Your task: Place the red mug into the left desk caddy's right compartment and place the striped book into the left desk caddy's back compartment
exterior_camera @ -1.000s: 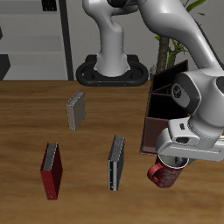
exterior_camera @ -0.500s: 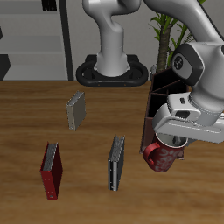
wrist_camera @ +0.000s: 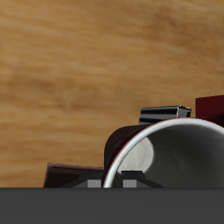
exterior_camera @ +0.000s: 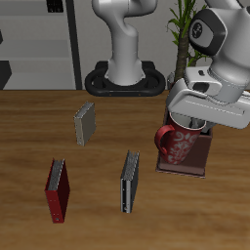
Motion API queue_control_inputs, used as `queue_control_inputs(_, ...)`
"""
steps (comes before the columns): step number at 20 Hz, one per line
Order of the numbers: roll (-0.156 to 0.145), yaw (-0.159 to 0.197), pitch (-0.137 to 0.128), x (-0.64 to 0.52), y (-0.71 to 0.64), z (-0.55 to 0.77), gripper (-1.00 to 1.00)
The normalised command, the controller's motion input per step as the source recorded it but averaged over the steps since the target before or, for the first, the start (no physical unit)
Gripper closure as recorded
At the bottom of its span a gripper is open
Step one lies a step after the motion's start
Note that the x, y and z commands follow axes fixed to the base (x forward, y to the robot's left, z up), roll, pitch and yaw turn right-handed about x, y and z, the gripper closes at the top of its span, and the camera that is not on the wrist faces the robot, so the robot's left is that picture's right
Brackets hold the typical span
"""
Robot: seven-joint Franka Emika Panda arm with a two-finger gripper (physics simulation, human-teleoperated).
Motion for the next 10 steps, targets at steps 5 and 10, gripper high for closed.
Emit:
queue_control_inputs(5,0.025,0.025,-0.052,-0.71,0.13,0.34,1.00)
queue_control_inputs(10,0.066,0.039,-0.122,-0.86,0.29,0.35,1.00)
